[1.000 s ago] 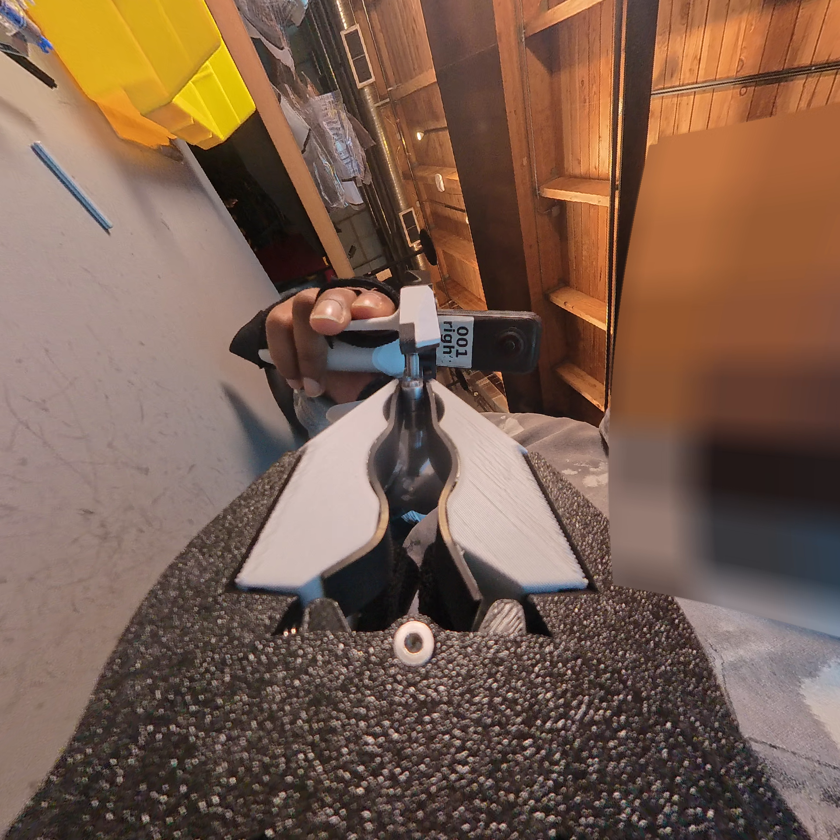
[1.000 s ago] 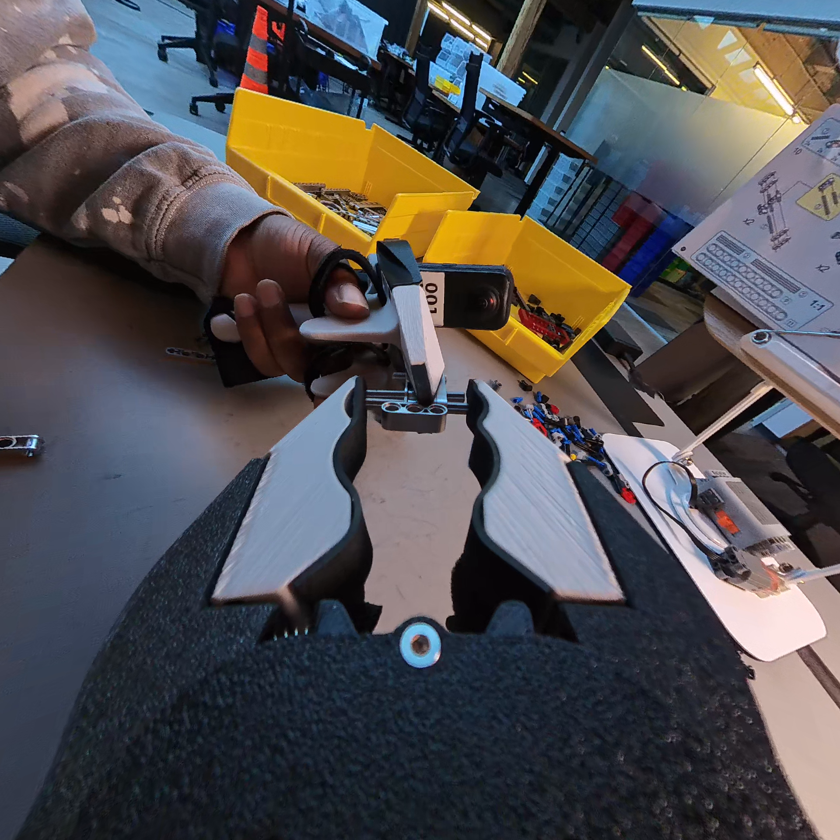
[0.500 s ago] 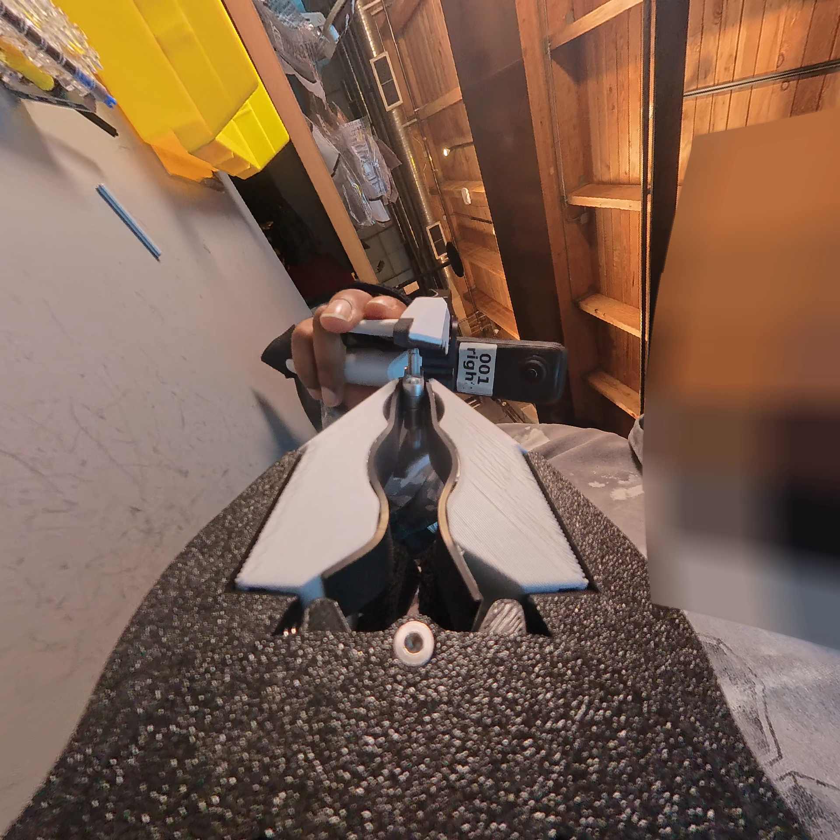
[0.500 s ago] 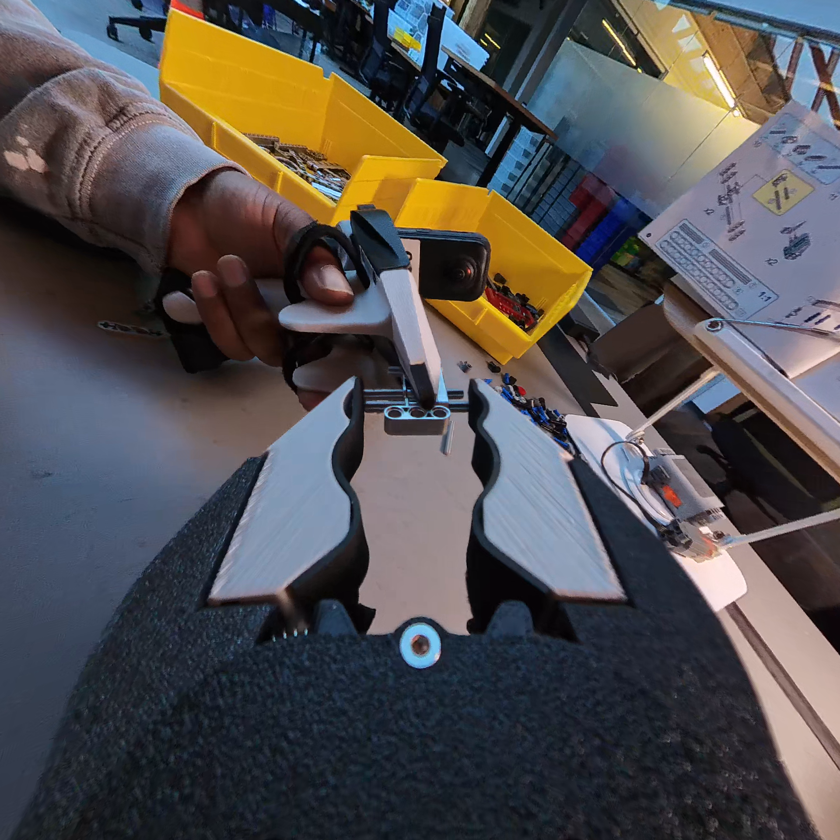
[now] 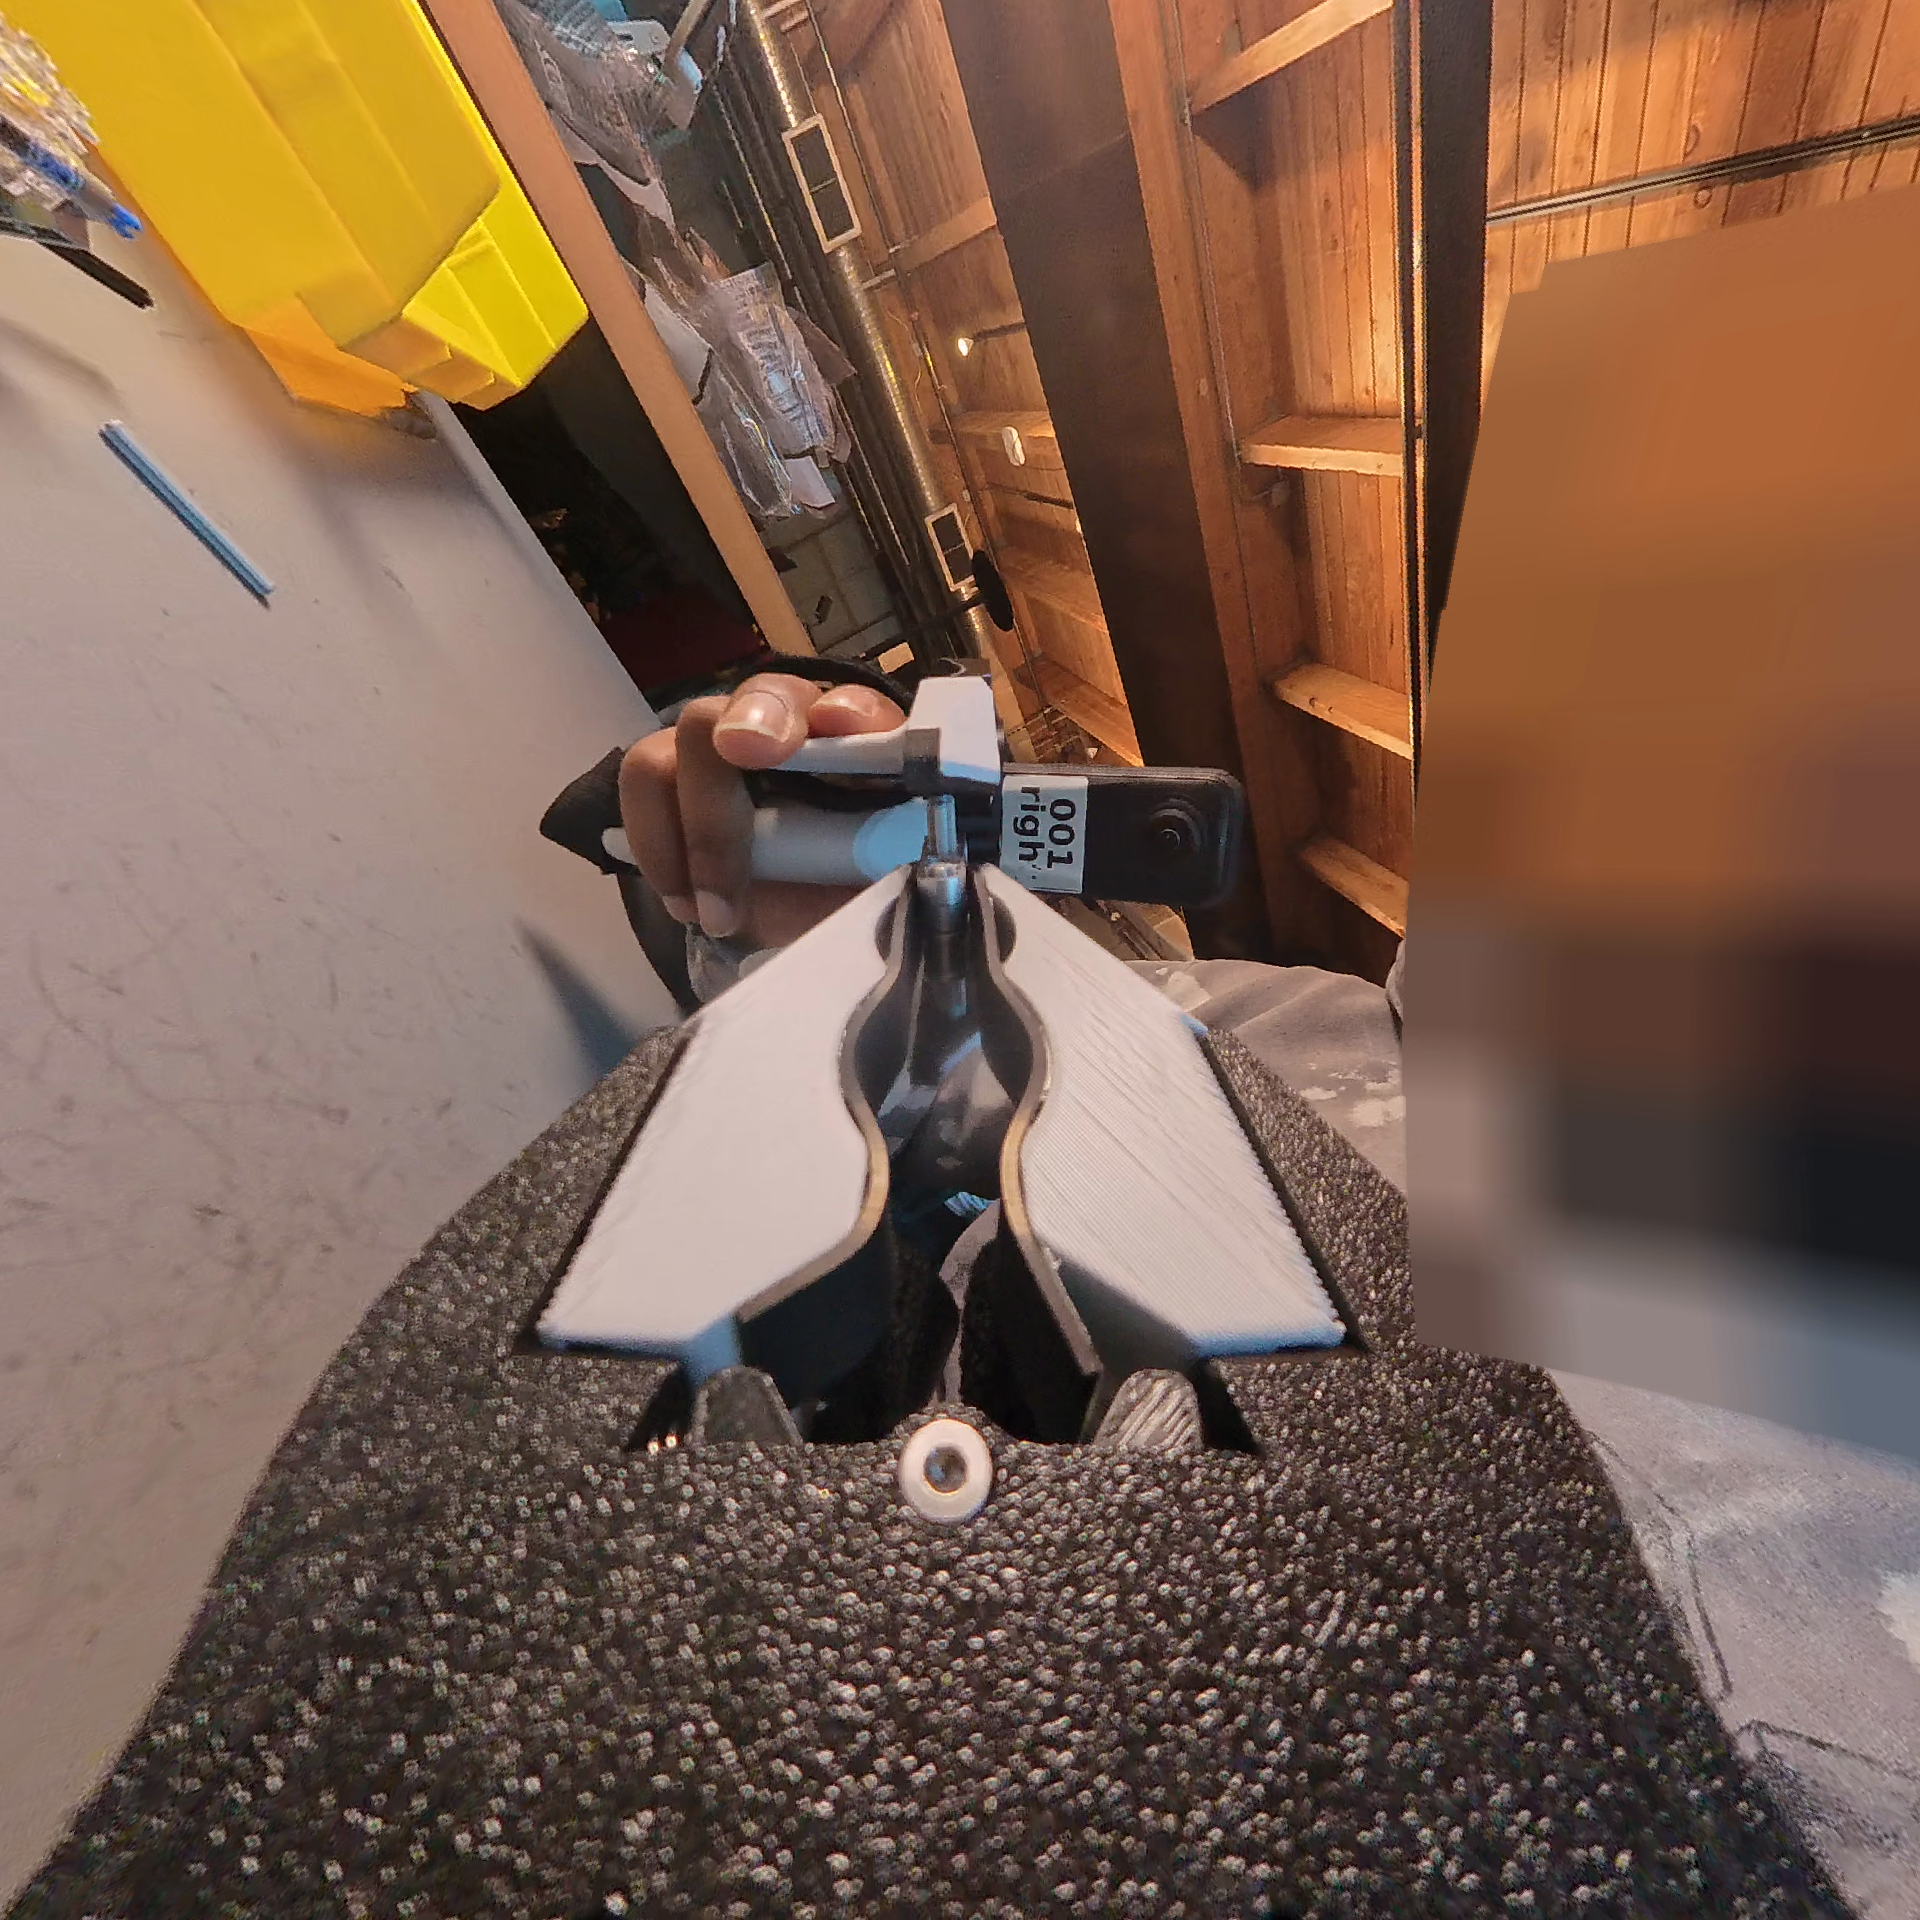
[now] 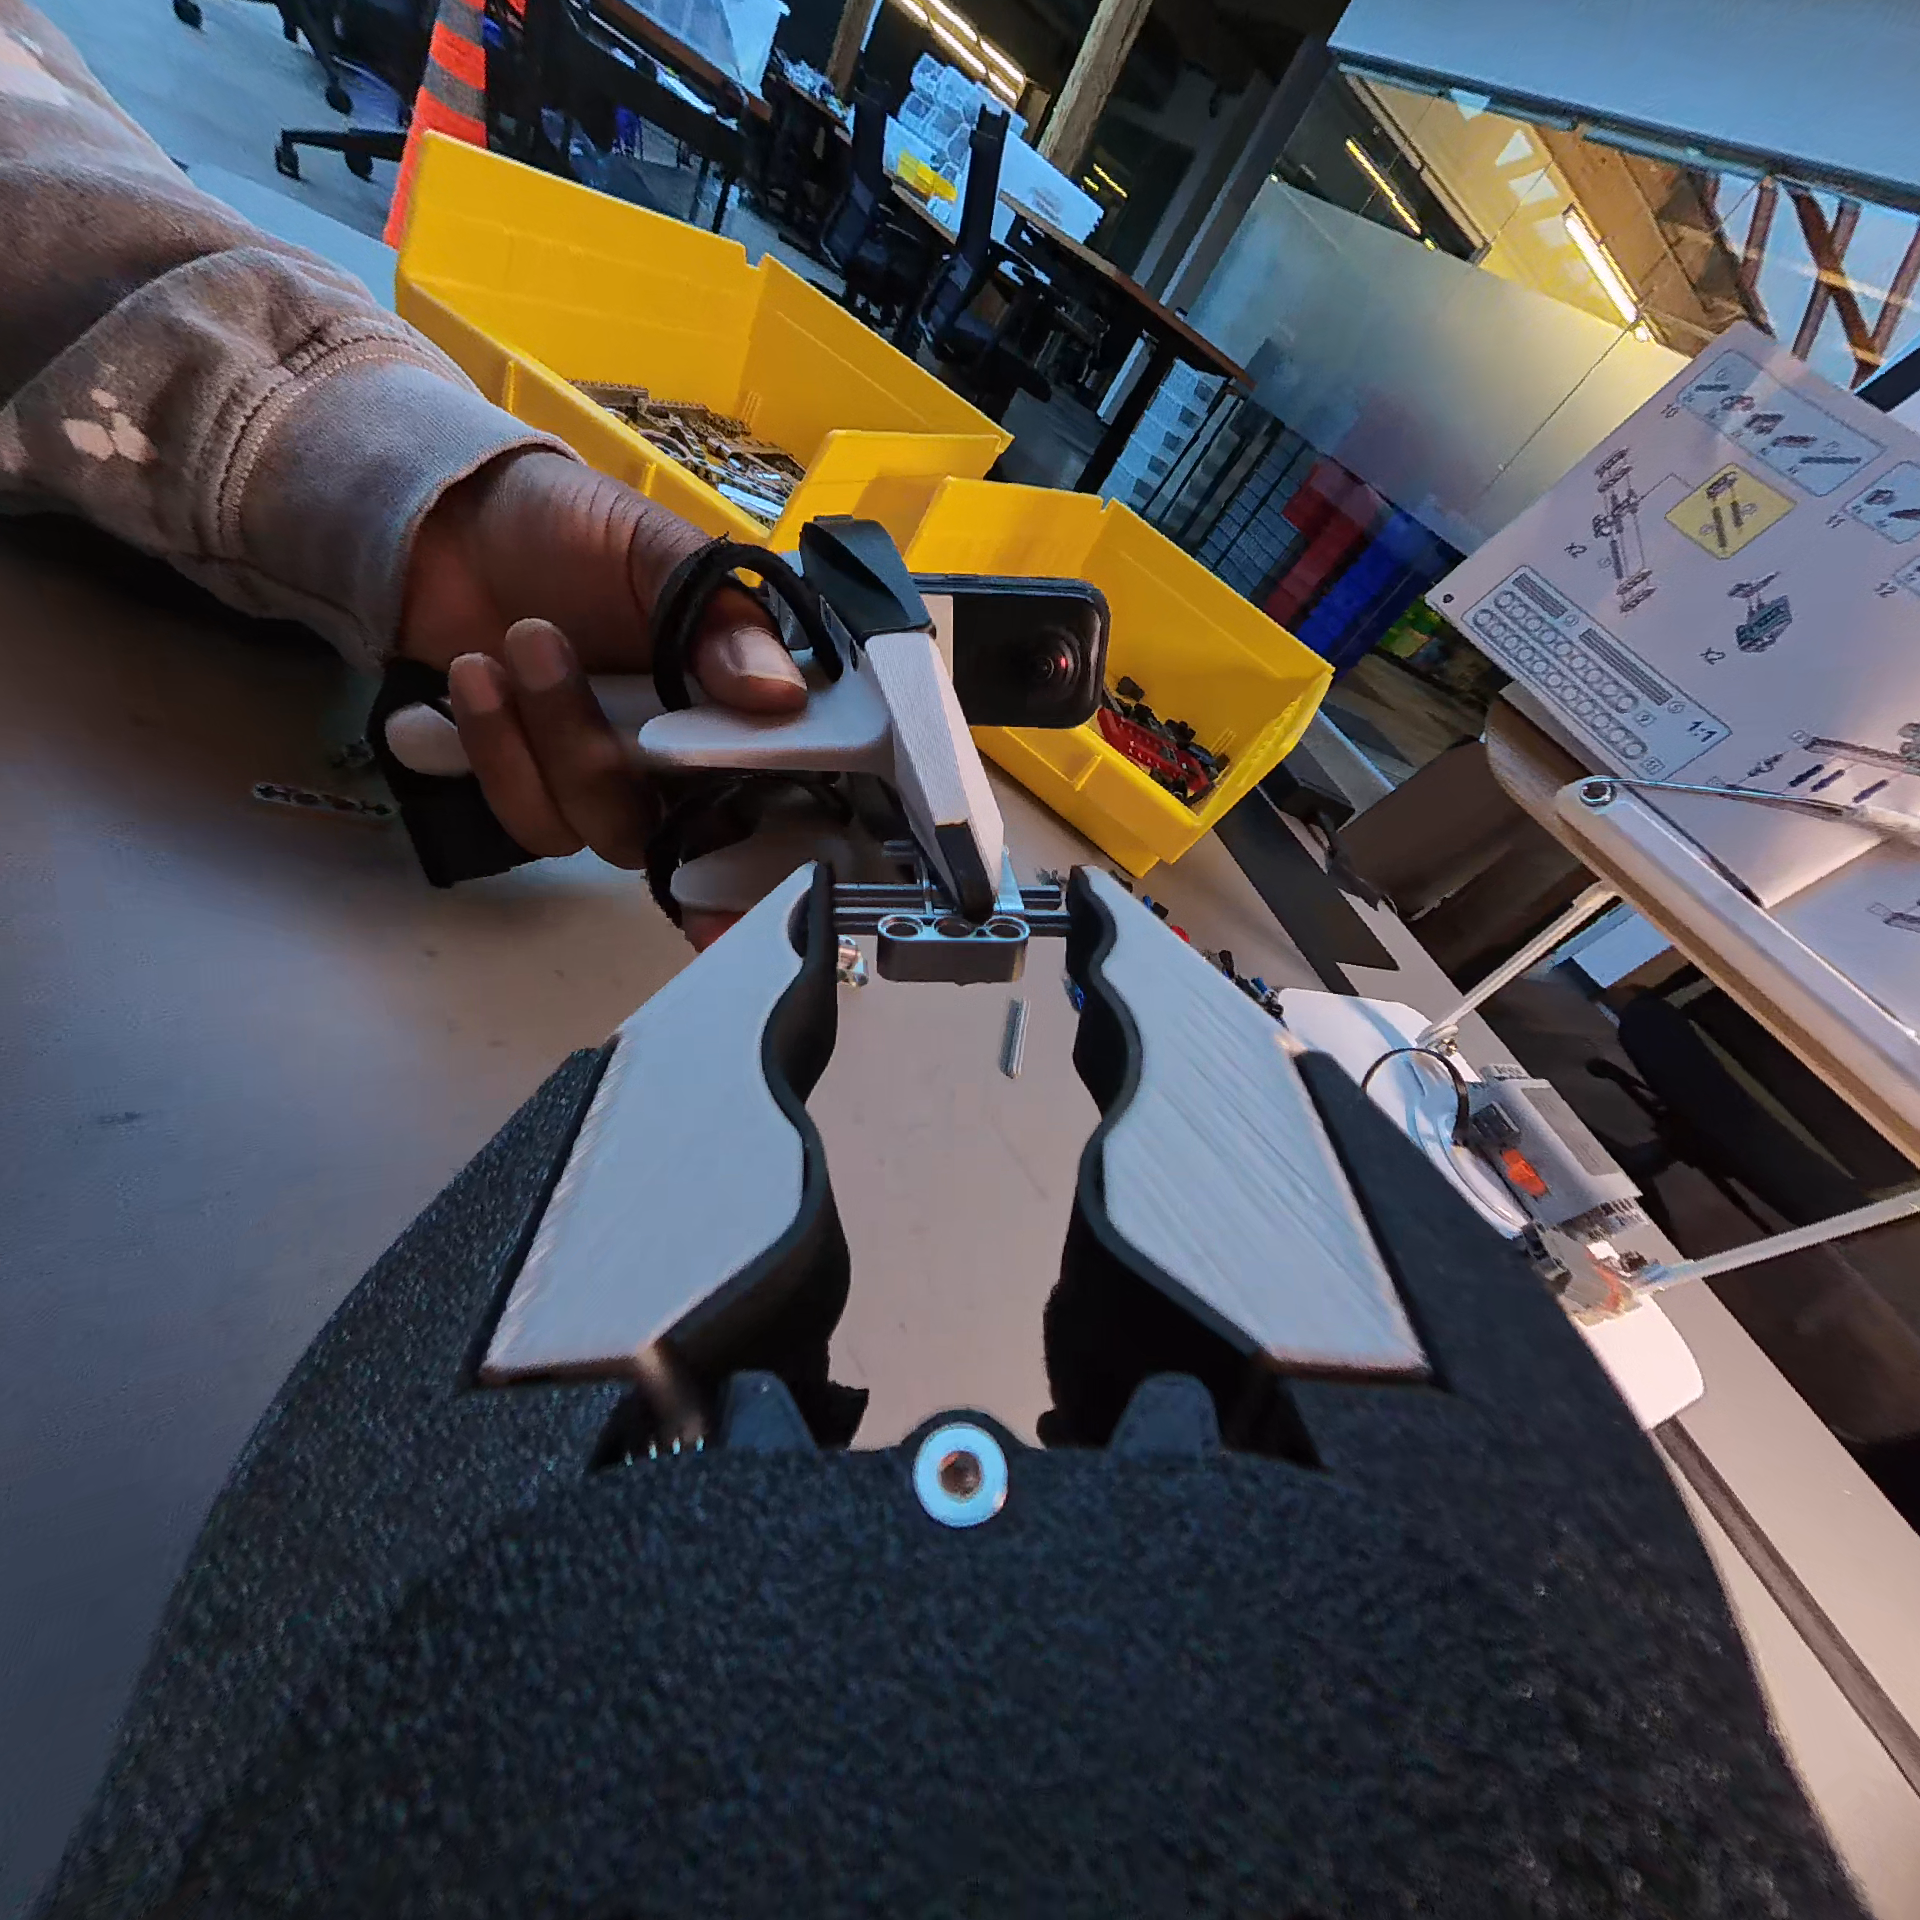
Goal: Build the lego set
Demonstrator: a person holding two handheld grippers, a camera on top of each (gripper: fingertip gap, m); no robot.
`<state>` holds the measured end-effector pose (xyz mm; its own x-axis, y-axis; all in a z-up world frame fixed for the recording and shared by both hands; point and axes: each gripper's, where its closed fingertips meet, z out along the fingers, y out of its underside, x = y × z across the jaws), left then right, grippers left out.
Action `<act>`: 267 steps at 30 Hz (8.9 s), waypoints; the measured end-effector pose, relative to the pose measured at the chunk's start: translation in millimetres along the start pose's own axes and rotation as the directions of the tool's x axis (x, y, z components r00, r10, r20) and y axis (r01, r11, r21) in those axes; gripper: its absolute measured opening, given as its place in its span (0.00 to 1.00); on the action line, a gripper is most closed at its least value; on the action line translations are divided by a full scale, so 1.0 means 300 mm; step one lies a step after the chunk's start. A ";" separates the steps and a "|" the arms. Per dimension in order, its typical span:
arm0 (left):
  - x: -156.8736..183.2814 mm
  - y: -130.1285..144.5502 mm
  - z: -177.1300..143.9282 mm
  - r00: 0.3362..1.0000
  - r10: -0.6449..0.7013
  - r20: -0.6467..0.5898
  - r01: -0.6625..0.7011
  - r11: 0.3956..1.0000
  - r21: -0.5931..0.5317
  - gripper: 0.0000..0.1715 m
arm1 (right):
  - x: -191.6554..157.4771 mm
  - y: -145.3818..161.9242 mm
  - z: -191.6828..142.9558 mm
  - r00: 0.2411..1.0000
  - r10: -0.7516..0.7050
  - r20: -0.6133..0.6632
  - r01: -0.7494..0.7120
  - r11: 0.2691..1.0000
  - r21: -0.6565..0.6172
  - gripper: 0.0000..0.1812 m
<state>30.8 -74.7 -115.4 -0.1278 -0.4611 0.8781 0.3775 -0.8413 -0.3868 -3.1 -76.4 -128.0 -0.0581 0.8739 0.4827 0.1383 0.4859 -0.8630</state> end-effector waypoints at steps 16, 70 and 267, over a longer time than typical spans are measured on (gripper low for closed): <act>-0.031 0.012 -0.008 0.998 0.027 0.059 -0.024 0.999 -0.040 0.03 | -0.026 0.027 -0.013 0.993 0.038 0.110 -0.036 0.999 -0.017 0.24; -0.024 -0.040 -0.039 0.998 0.045 0.050 -0.046 0.999 0.024 0.04 | 0.034 0.022 -0.020 0.996 0.083 0.020 -0.083 0.997 0.004 0.22; -0.225 -0.048 -0.229 0.487 0.733 0.475 -0.463 0.677 -0.572 0.14 | -0.129 0.251 -0.026 0.962 -0.036 0.269 0.140 0.915 -0.378 0.18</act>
<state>-29.0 -50.7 -188.5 0.6501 -0.7075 0.2773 -0.2100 -0.5179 -0.8293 17.2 -73.8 -210.5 -0.3271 0.8278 0.4559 0.4918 0.5610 -0.6659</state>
